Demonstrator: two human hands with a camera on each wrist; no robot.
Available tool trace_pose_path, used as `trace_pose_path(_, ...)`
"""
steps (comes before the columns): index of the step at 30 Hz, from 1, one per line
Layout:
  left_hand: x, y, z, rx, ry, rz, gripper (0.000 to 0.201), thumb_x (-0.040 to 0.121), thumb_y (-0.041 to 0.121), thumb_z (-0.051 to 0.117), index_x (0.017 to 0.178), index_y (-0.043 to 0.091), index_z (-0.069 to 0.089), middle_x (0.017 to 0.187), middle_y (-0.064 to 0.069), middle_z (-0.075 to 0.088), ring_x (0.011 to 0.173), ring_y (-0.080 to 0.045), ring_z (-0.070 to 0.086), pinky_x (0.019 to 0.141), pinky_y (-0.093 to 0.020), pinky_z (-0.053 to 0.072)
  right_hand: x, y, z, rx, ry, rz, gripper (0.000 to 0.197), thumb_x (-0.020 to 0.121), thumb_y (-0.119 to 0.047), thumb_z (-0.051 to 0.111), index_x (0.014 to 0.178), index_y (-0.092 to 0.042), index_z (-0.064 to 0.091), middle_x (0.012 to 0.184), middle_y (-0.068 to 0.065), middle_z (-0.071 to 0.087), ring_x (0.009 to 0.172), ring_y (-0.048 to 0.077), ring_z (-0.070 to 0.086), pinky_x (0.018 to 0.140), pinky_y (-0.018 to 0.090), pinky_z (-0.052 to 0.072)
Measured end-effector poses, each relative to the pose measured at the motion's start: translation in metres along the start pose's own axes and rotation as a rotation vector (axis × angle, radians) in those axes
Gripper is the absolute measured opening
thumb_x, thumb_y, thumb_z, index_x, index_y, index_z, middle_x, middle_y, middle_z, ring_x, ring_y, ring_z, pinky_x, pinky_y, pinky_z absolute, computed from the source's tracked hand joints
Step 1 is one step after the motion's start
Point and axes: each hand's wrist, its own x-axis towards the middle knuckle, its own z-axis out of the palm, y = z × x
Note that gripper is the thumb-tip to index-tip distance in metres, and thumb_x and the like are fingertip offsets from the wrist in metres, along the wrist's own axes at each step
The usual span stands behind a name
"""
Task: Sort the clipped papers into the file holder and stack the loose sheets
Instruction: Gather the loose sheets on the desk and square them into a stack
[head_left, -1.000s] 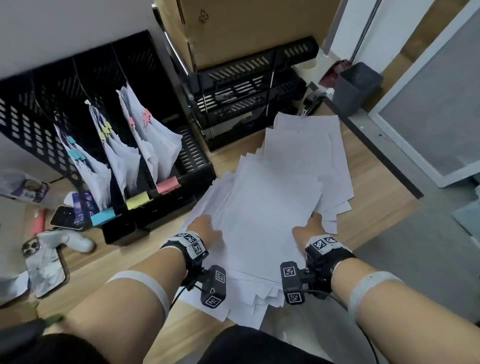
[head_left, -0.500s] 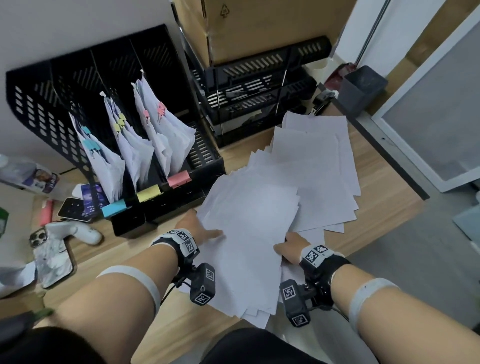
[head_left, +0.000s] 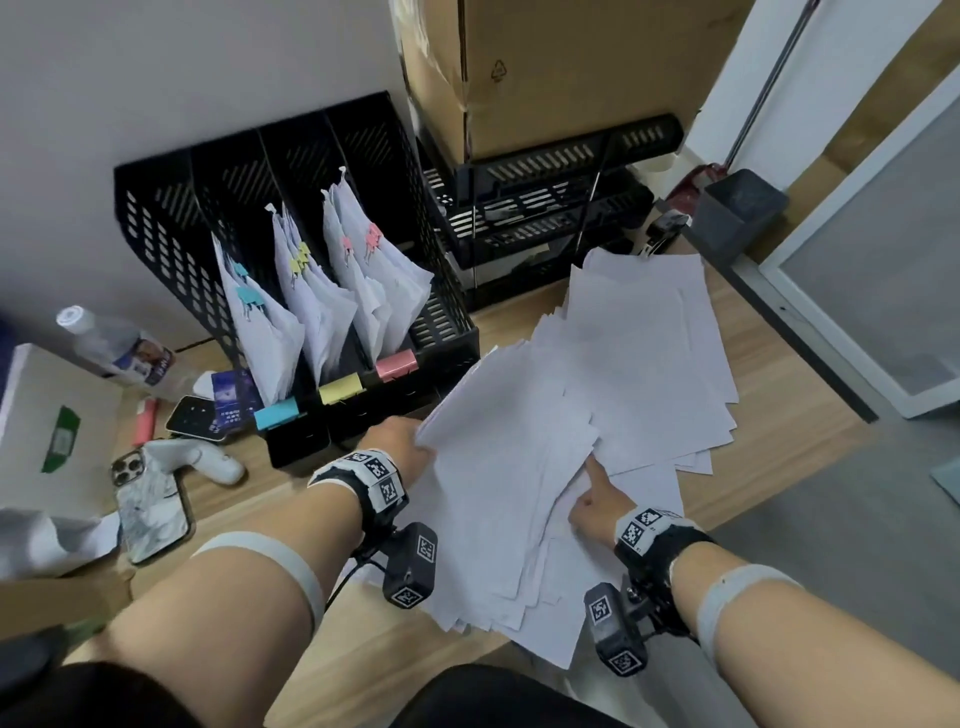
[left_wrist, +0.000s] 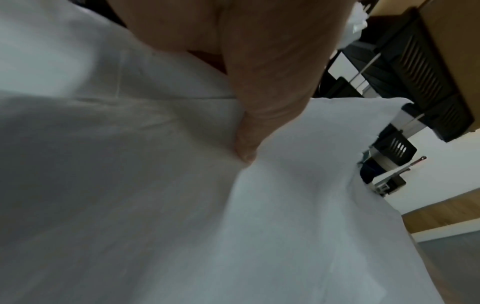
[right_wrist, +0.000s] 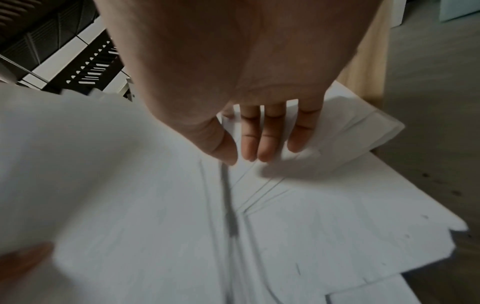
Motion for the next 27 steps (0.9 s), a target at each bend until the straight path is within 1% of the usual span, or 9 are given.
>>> trace_pose_path(5,-0.010,-0.018,-0.035,-0.042,0.120,-0.025,0.015,0.089,0.024,0.060,0.098,0.025,0.072,0.086,-0.006,0.068,0.080,-0.028,0.065,0.074,-0.025,0.050,0.003,-0.006,-0.001,-0.075,-0.028,0.043,0.090,0.090,-0.011,0.048,0.155,-0.026,-0.012,0.099,0.011,0.061,0.073,0.022,0.057,0.068,0.028,0.047)
trace_pose_path(9,-0.018,-0.030,-0.058,-0.194,0.266,0.059,0.010,0.089,0.016,0.061,0.090,0.013,0.070,0.083,-0.012,0.068,0.081,-0.027,0.065,0.074,-0.028,0.049,0.004,-0.012,-0.004,-0.140,-0.016,0.088,0.092,0.088,-0.022,0.054,0.155,-0.023,-0.010,0.139,0.019,0.048,0.113,0.034,0.058,0.088,0.034,0.048)
trace_pose_path(12,-0.023,-0.035,-0.071,-0.353,0.351,0.131,0.009,0.091,0.005,0.064,0.092,0.001,0.072,0.082,-0.011,0.064,0.081,-0.019,0.057,0.065,-0.021,0.039,0.008,-0.020,-0.011,-0.073,-0.052,0.092,0.097,0.081,-0.031,0.064,0.155,-0.024,0.003,0.148,0.016,0.039,0.123,0.035,0.052,0.087,0.036,0.051)
trace_pose_path(14,-0.028,-0.031,-0.082,-0.459,0.362,0.198,0.015,0.092,0.006,0.065,0.104,-0.001,0.073,0.092,-0.009,0.068,0.089,-0.018,0.059,0.072,-0.021,0.040,0.003,-0.039,-0.022,0.086,0.004,-0.025,0.091,0.081,-0.026,0.070,0.154,-0.023,0.015,0.148,0.012,0.040,0.121,0.031,0.053,0.086,0.038,0.053)
trace_pose_path(18,-0.029,-0.001,-0.091,-0.634,0.309,0.301,0.016,0.091,0.018,0.070,0.103,0.008,0.072,0.090,-0.005,0.072,0.091,-0.026,0.071,0.077,-0.019,0.049,-0.026,-0.090,-0.057,0.489,0.130,-0.422,0.088,0.069,-0.011,0.071,0.147,-0.021,0.031,0.144,0.009,0.048,0.133,0.023,0.047,0.112,0.045,0.039)
trace_pose_path(20,-0.032,0.023,-0.089,-0.783,0.289,0.357,0.020,0.082,0.030,0.076,0.097,0.016,0.073,0.090,-0.002,0.075,0.093,-0.029,0.073,0.086,-0.026,0.056,-0.044,-0.108,-0.074,0.589,0.243,-0.505,0.071,0.063,-0.015,0.067,0.131,-0.024,0.047,0.128,0.008,0.061,0.120,0.022,0.057,0.106,0.045,0.045)
trace_pose_path(22,-0.033,0.046,-0.085,-0.955,0.260,0.378,0.017,0.081,0.026,0.077,0.095,0.017,0.075,0.092,-0.001,0.079,0.092,-0.025,0.075,0.087,-0.039,0.058,-0.061,-0.117,-0.093,0.590,0.429,-0.537,0.039,0.074,-0.010,0.062,0.110,-0.021,0.056,0.105,0.011,0.068,0.101,0.027,0.065,0.091,0.039,0.053)
trace_pose_path(24,-0.033,0.066,-0.084,-1.048,0.219,0.397,0.007,0.087,0.010,0.073,0.091,0.016,0.073,0.080,0.006,0.079,0.075,-0.012,0.074,0.075,-0.030,0.060,-0.074,-0.118,-0.111,0.620,0.553,-0.563,0.024,0.082,-0.002,0.057,0.103,-0.014,0.059,0.097,0.011,0.070,0.093,0.027,0.067,0.082,0.036,0.054)
trace_pose_path(27,-0.034,0.093,-0.080,-1.101,0.171,0.456,0.016,0.077,0.020,0.082,0.091,0.014,0.077,0.094,-0.005,0.079,0.089,-0.024,0.075,0.084,-0.036,0.059,-0.084,-0.111,-0.130,0.645,0.685,-0.568,0.019,0.082,-0.002,0.059,0.094,-0.016,0.061,0.086,0.001,0.068,0.084,0.022,0.066,0.079,0.035,0.053)
